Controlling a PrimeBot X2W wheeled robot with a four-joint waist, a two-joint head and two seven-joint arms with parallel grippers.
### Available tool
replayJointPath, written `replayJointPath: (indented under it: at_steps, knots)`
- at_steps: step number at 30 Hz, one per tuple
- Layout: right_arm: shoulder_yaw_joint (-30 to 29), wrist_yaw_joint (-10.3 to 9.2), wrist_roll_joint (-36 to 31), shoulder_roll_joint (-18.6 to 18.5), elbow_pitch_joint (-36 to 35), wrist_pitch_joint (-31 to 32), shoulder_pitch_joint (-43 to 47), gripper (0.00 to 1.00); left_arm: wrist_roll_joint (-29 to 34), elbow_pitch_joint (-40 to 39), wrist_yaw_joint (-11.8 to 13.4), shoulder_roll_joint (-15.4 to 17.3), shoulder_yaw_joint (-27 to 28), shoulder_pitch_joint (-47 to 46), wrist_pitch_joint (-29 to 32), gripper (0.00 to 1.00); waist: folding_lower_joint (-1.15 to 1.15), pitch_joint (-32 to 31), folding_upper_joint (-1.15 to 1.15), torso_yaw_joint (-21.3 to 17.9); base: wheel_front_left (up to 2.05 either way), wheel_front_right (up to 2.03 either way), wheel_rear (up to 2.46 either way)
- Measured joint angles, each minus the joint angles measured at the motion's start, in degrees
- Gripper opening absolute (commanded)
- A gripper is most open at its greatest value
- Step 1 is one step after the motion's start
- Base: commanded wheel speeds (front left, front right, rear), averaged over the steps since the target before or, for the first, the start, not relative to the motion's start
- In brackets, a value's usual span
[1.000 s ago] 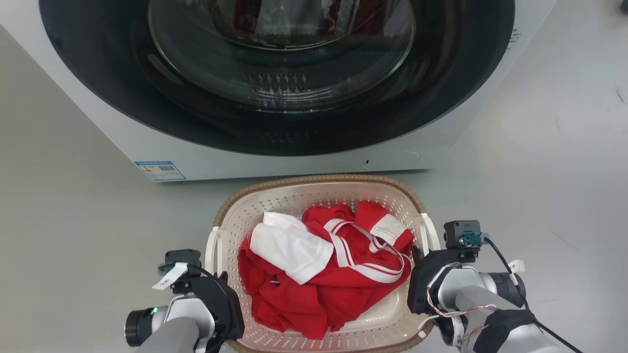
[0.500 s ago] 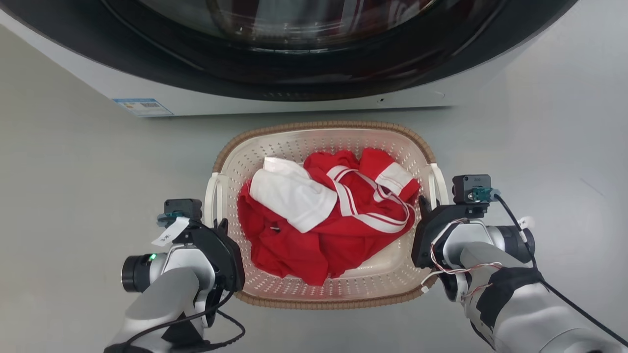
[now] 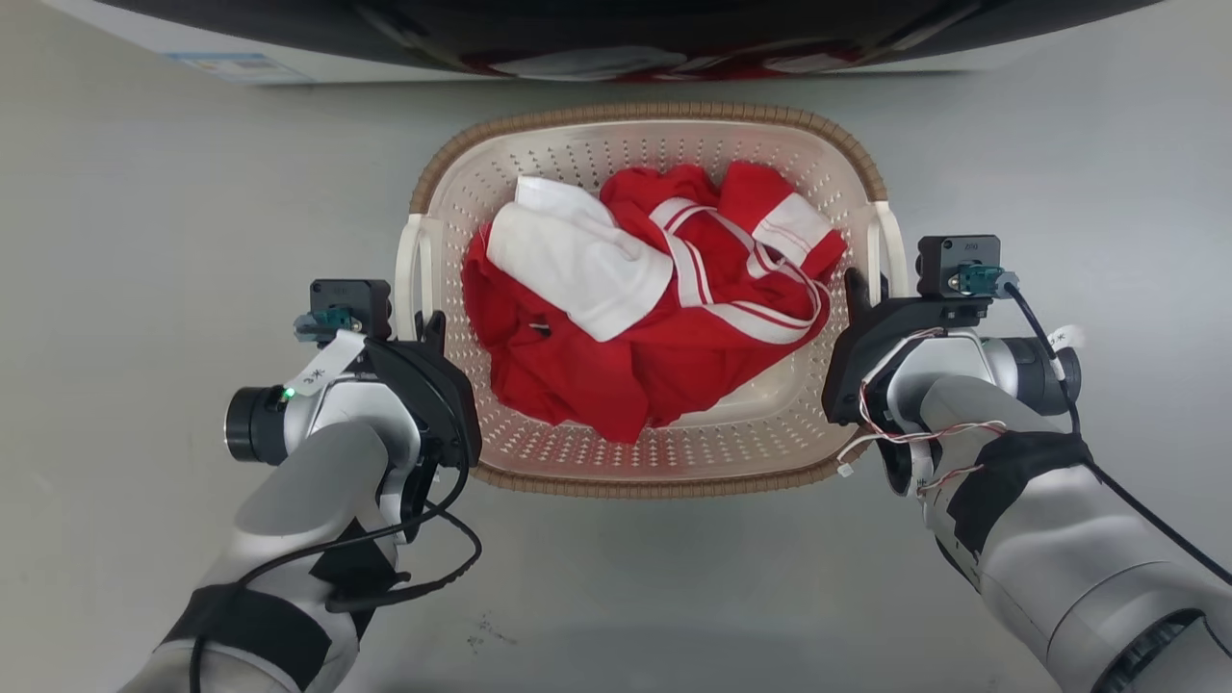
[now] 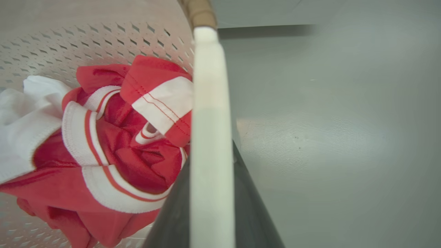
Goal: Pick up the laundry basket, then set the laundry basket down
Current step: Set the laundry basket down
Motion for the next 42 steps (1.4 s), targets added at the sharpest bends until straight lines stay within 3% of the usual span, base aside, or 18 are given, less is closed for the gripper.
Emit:
replayJointPath:
  at_steps: [11,24,26,27,28,29,31,32,33,35,42]
  knots:
    - [-0.3,0.01,-0.3,0.0,1.4,-2.5,-2.7,0.0,0.9,0.8,-0.1,-0.2,-0.2,-3.7,-1.8,0.0,0.0,6.7,0.0,1.4,0.0,0.0,0.0]
    - [-0.2,0.02,-0.8,0.0,1.5,-3.8,-3.4,0.0,1.3,2.6,-1.1,-0.5,-0.4,-5.4,-3.5,0.0,-0.01,8.1,-0.01,2.4,0.0,0.0,0.0]
    - [-0.1,0.02,-1.1,0.0,1.6,-3.9,-3.4,0.16,1.3,2.8,-1.1,-0.5,-0.4,-5.4,-3.6,0.0,-0.02,8.0,-0.01,2.5,0.0,0.0,0.0]
    - [-0.1,0.02,-1.1,0.0,1.7,-4.0,-3.4,0.34,1.3,3.1,-1.1,-0.6,-0.4,-5.4,-3.6,0.0,-0.02,7.9,-0.01,2.5,0.0,0.0,0.0]
    - [0.0,0.02,-1.2,0.0,1.8,-4.0,-3.4,0.45,1.3,3.3,-1.1,-0.6,-0.4,-5.5,-4.0,0.04,-0.02,7.9,-0.01,2.5,0.0,0.0,0.0]
    - [0.1,0.02,-1.3,0.0,1.9,-4.1,-3.4,0.62,1.3,3.4,-1.1,-0.7,-0.4,-5.6,-4.3,0.28,-0.02,7.8,-0.01,2.5,0.0,0.0,0.0]
    - [0.2,0.02,-1.3,0.0,1.9,-4.4,-3.4,1.0,1.3,3.8,-1.0,-0.8,-0.4,-6.3,-4.4,0.4,-0.01,7.7,-0.01,2.6,0.0,0.0,0.0]
    - [0.2,0.02,-1.3,0.0,2.0,-4.4,-3.4,1.0,1.3,3.9,-1.0,-0.7,-0.3,-6.5,-4.5,0.5,-0.01,7.7,-0.01,2.6,0.0,0.0,0.0]
    - [0.4,0.02,-1.5,0.0,2.2,-4.4,-3.4,1.0,1.3,4.0,-1.0,-0.7,-0.3,-6.5,-4.5,0.87,-0.01,7.6,-0.01,2.6,0.0,0.0,0.0]
    - [0.7,0.02,-2.1,0.1,2.4,-4.5,-3.5,1.0,1.3,4.2,-1.0,-0.8,-0.1,-6.5,-4.5,1.0,-0.01,7.5,-0.01,2.6,0.0,0.0,0.0]
    - [0.9,0.02,-2.2,0.1,3.2,-4.9,-3.6,1.0,1.2,4.7,-0.8,-1.0,0.3,-6.5,-5.0,1.0,-0.02,6.9,-0.01,2.7,0.0,0.0,0.0]
